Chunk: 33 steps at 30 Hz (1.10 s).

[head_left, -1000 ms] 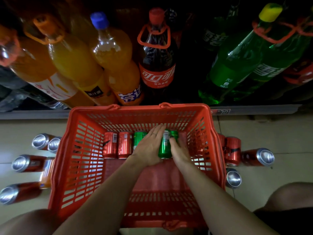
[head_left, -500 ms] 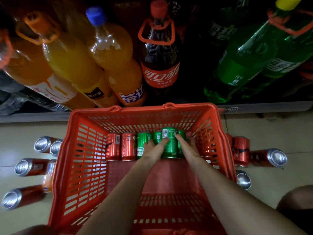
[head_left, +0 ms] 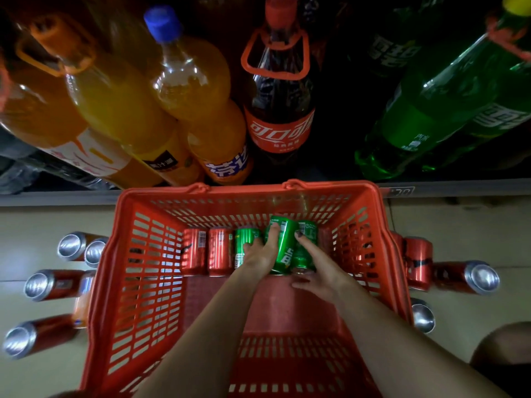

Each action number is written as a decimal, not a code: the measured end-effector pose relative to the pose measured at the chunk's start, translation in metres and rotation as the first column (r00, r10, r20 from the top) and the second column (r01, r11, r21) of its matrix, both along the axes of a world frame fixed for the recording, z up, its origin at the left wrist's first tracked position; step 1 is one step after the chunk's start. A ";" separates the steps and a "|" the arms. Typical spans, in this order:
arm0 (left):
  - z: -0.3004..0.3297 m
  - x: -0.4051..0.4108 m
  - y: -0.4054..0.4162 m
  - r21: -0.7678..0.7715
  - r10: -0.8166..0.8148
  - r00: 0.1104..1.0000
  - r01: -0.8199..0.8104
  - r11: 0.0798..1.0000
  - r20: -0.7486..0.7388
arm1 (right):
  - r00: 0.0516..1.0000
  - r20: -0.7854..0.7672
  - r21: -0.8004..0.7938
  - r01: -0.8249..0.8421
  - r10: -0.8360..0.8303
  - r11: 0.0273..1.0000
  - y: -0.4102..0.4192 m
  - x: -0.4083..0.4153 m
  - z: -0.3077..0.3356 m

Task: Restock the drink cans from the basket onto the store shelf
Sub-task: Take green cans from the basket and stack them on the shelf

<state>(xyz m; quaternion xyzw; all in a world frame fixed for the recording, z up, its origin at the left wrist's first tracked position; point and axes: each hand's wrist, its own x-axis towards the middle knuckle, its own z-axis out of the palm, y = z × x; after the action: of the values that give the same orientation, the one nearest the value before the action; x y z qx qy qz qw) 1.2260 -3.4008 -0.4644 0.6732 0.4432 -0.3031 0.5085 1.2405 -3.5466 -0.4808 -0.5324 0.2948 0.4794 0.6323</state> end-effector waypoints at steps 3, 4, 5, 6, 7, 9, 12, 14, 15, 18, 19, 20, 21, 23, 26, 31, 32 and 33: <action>-0.001 -0.003 -0.006 -0.014 -0.020 0.999 0.021 1.000 0.046 | 0.996 -0.025 0.012 0.084 -0.083 0.996 -0.004 0.001 -0.008; -0.001 -0.003 -0.007 -0.039 -0.012 0.998 0.014 0.999 0.057 | 0.994 -0.036 0.021 0.105 -0.104 0.994 -0.004 0.001 -0.008; 0.000 -0.004 -0.006 -0.078 0.015 0.998 -0.010 0.997 0.067 | 0.993 -0.042 0.032 0.112 -0.111 0.993 -0.004 0.001 -0.009; -0.002 -0.006 -0.004 -0.120 0.068 0.995 -0.059 0.991 0.075 | 0.993 -0.049 0.047 0.107 -0.105 0.993 -0.004 0.001 -0.008; -0.010 -0.009 0.000 -0.155 0.129 0.989 -0.117 0.981 0.068 | 0.995 -0.048 0.060 0.090 -0.087 0.994 -0.002 0.001 -0.007; -0.048 -0.019 0.008 -0.195 0.226 0.973 -0.213 0.957 0.048 | 0.999 -0.028 0.067 0.049 -0.047 0.997 -0.001 0.004 -0.003; -0.026 -0.027 0.008 -0.188 0.189 0.978 -0.170 0.967 0.090 | 0.999 -0.003 0.040 0.035 -0.035 0.999 0.000 0.004 0.004; -0.006 -0.026 0.005 -0.195 0.138 0.982 -0.111 0.975 0.131 | 0.997 -0.005 0.042 0.076 -0.076 0.996 -0.002 0.001 0.007; -0.005 -0.027 0.004 -0.199 0.130 0.983 -0.102 0.975 0.130 | 0.997 -0.004 0.049 0.083 -0.083 0.995 -0.003 -0.002 0.006; -0.012 -0.035 0.002 -0.220 0.186 0.968 -0.147 0.964 0.166 | 0.997 0.010 0.062 0.073 -0.073 0.995 -0.005 -0.012 0.010; -0.016 -0.039 0.002 -0.233 0.218 0.961 -0.175 0.957 0.172 | 0.997 0.028 0.068 0.071 -0.073 0.995 -0.005 -0.015 0.010; -0.018 -0.042 0.003 -0.253 0.243 0.955 -0.195 0.948 0.172 | 0.996 0.044 0.076 0.070 -0.074 0.995 -0.004 -0.017 0.013; -0.017 -0.046 0.002 -0.275 0.261 0.948 -0.207 0.939 0.179 | 0.995 0.064 0.088 0.069 -0.074 0.994 -0.003 -0.018 0.016; -0.010 -0.048 0.002 -0.313 0.271 0.939 -0.197 0.929 0.213 | 0.993 0.085 0.114 0.073 -0.083 0.991 -0.004 -0.021 0.022; 0.004 -0.048 0.003 -0.344 0.268 0.929 -0.171 0.923 0.256 | 0.988 0.112 0.147 0.091 -0.108 0.985 -0.005 -0.024 0.028; 0.019 -0.060 0.004 -0.318 0.257 0.908 -0.148 0.936 0.332 | 0.976 0.183 0.177 0.084 -0.116 0.981 -0.002 -0.028 0.037; 0.024 -0.063 0.006 -0.301 0.257 0.899 -0.151 0.942 0.354 | 0.973 0.199 0.169 0.083 -0.117 0.982 -0.001 -0.029 0.041; 0.029 -0.065 0.008 -0.289 0.261 0.891 -0.157 0.944 0.370 | 0.969 0.218 0.171 0.079 -0.115 0.982 0.000 -0.030 0.044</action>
<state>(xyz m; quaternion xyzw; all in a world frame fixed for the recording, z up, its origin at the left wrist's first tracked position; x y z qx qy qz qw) 1.1609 -3.3927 -0.4359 0.5991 0.3571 -0.1543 0.6999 1.2101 -3.5462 -0.4364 -0.5160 0.2067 0.4060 0.7254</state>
